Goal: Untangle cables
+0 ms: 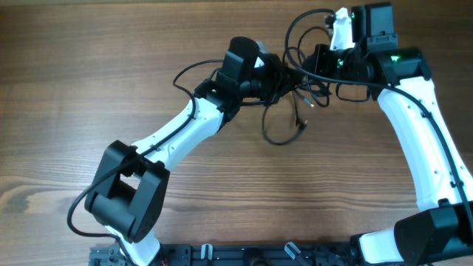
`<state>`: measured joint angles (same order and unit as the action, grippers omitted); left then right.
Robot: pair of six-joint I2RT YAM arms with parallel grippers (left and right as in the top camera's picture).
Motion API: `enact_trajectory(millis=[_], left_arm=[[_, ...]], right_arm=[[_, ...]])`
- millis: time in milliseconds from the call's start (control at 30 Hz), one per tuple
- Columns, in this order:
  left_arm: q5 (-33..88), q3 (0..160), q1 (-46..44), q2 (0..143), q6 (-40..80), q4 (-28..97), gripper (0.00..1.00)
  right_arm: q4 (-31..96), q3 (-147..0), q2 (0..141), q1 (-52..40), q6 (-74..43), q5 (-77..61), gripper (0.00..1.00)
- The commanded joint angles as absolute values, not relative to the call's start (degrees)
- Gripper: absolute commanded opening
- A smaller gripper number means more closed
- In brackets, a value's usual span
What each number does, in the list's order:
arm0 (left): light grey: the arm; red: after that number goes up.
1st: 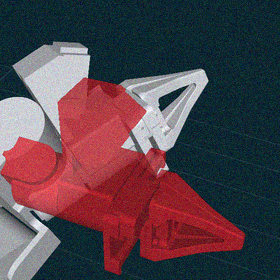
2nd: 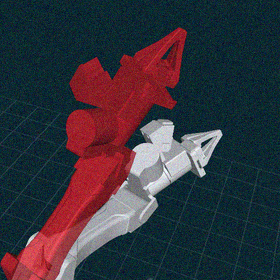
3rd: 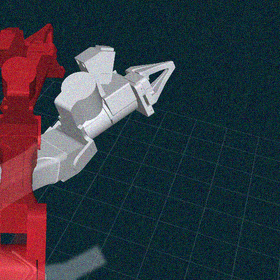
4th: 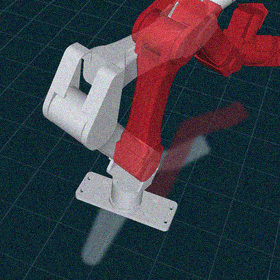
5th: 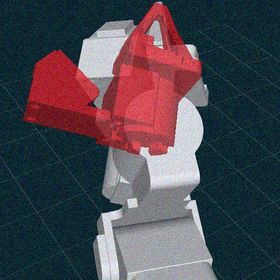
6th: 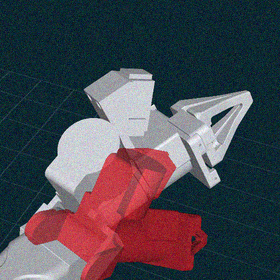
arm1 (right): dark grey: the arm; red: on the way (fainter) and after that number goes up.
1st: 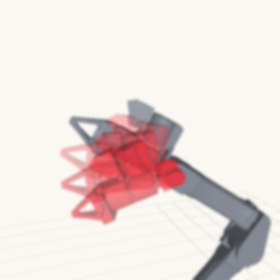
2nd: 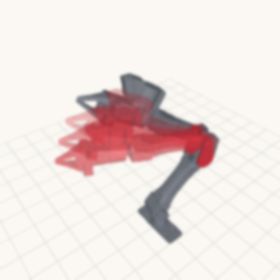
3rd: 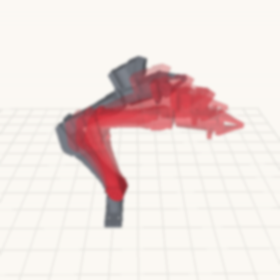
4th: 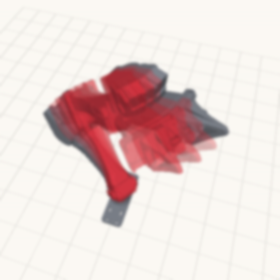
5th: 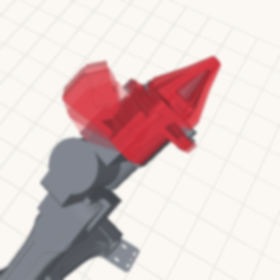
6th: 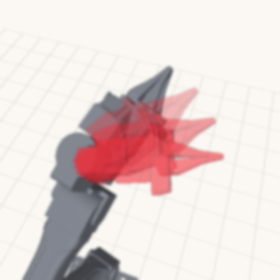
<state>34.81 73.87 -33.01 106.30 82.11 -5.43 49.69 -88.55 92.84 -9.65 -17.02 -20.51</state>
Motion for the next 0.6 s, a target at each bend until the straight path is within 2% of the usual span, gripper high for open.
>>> enact_trajectory(millis=[0, 167, 267, 367, 467, 567], left_arm=[[38.74, 73.84, -32.84, 107.07, 69.58, 2.68, 0.04], [37.3, 73.84, -29.47, 107.07, 50.35, 14.85, 0.04], [35.35, 73.84, -26.96, 107.07, 42.41, 20.75, 0.04], [30.94, 73.84, -24.08, 107.07, 35.75, 28.45, 0.04], [26.13, 73.84, -21.65, 107.07, 30.02, 35.03, 0.04], [18.98, 73.84, -18.94, 107.04, 25.32, 40.21, 0.04]], right_arm=[[46.0, -90.32, 93.82, -9.56, -18.22, -22.09, 0.04], [40.23, -90.32, 93.76, -5.96, -19.33, -27.53, 0.04], [34.94, -90.32, 93.76, -2.5, -19.92, -38.02, 0.04], [31.14, -90.87, 93.76, 1.21, -22.7, -41.63, 0.04], [31.0, -91.29, 93.76, 3.46, -22.63, -37.82, 0.04], [35.4, -91.29, 93.76, 3.68, -21.52, -27.57, 0.04]])
